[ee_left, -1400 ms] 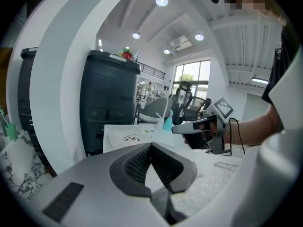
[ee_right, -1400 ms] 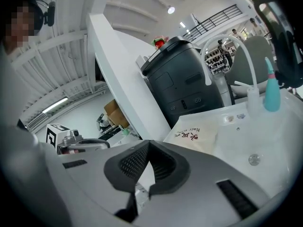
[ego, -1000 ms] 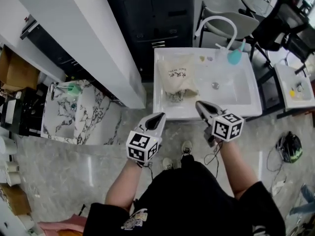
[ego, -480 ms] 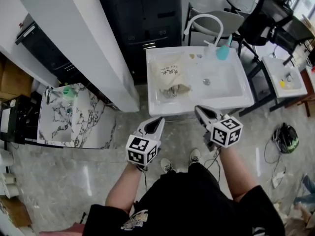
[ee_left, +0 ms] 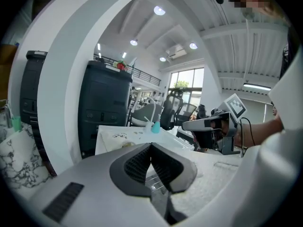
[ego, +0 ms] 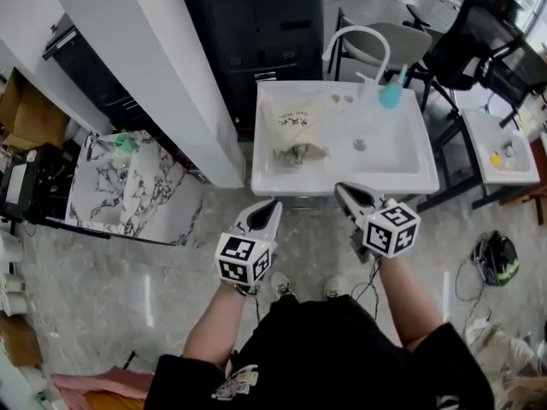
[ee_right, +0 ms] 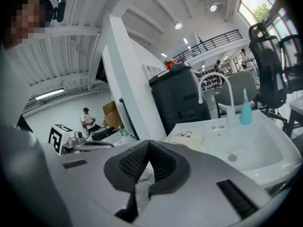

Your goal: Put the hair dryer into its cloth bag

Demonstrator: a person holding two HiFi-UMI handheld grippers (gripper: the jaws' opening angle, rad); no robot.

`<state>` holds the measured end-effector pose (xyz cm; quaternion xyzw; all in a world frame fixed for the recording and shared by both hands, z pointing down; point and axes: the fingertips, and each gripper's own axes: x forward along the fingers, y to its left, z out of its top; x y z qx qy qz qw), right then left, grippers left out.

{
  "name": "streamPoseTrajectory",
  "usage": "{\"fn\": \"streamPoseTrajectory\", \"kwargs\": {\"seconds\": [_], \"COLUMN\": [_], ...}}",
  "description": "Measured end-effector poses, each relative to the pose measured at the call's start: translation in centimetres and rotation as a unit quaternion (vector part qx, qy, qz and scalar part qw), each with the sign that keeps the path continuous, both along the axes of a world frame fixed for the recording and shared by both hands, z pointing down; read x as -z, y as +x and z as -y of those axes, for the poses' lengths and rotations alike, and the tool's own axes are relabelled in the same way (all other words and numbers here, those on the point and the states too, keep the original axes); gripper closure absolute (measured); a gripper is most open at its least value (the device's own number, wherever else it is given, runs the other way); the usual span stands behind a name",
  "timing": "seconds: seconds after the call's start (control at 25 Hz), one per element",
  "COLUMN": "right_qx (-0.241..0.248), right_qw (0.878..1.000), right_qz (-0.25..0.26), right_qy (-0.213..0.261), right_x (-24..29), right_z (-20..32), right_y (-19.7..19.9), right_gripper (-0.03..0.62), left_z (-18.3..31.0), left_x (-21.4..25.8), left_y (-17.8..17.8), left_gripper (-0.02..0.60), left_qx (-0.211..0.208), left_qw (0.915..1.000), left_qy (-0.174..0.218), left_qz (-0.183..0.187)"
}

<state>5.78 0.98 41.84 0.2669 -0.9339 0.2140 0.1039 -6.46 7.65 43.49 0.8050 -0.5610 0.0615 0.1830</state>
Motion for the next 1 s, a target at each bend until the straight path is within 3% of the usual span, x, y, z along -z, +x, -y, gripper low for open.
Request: {"fn": "streamPoseTrajectory", "kwargs": {"seconds": [0.52, 1.0], "right_qx": [0.066, 0.083], "right_qw": [0.997, 0.996], "right_qz": [0.026, 0.032], "right_qy": [0.003, 0.003], "right_x": [0.8, 1.1], "right_z": [-1.6, -2.0], "right_y": [5.1, 7.4], "right_gripper": [0.596, 0.595], "left_z": [-2.1, -3.0], "left_x": [1.3, 1.7], "left_y": [6.9, 9.4], "left_gripper": [0.578, 0.578], "left_qx": [0.056, 0.079], "left_qw": [0.9982, 0.9966], "left_qy": [0.004, 0.008], "left_qz": [0.020, 0.021]}}
